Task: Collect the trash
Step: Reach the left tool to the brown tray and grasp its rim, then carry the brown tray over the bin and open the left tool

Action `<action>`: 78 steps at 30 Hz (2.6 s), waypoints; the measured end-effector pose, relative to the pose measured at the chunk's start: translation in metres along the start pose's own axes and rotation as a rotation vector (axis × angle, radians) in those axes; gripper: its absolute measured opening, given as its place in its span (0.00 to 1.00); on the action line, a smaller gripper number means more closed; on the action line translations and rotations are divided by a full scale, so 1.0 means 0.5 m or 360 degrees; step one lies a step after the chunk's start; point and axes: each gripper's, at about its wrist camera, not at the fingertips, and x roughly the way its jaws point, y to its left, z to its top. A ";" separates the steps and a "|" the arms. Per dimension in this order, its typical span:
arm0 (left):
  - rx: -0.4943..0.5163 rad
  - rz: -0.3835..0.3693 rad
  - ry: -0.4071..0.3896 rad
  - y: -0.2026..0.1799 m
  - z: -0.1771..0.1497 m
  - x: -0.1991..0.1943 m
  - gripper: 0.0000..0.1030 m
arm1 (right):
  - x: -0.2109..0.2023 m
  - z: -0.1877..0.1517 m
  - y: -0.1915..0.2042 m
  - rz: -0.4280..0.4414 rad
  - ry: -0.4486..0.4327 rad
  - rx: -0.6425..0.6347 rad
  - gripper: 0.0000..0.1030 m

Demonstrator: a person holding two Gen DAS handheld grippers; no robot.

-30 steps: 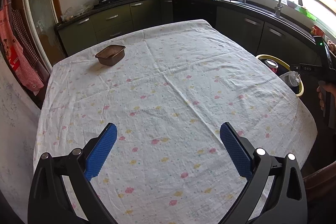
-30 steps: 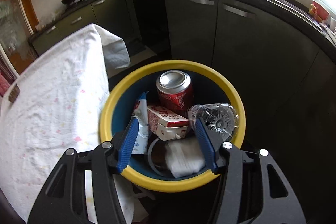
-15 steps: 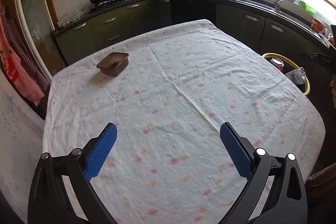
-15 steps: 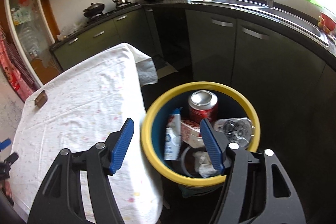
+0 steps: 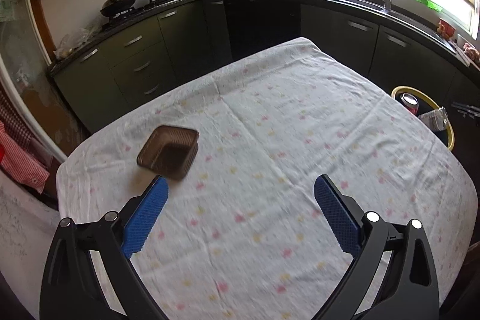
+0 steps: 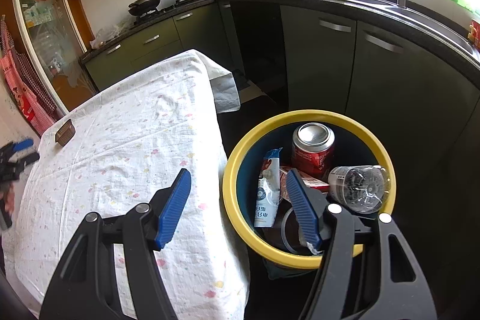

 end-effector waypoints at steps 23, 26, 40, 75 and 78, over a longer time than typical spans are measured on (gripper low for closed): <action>0.0076 -0.0100 0.0231 0.105 0.048 0.204 0.44 | 0.063 0.008 0.011 0.0012 0.0088 0.0022 0.61; 0.0086 -0.0097 0.0254 0.103 0.044 0.211 0.34 | 0.063 0.009 0.017 0.0019 0.0088 0.0016 0.61; -0.0011 -0.0068 0.0209 0.097 0.019 0.179 0.05 | 0.038 0.008 0.028 0.0053 0.0063 0.0003 0.61; 0.0676 -0.0849 0.0227 -0.793 0.228 0.147 0.05 | -0.166 -0.118 -0.246 -0.0090 -0.0148 0.0268 0.61; 0.0661 -0.0838 0.0265 -0.838 0.237 0.193 0.06 | -0.160 -0.123 -0.260 -0.0077 -0.0140 0.0295 0.61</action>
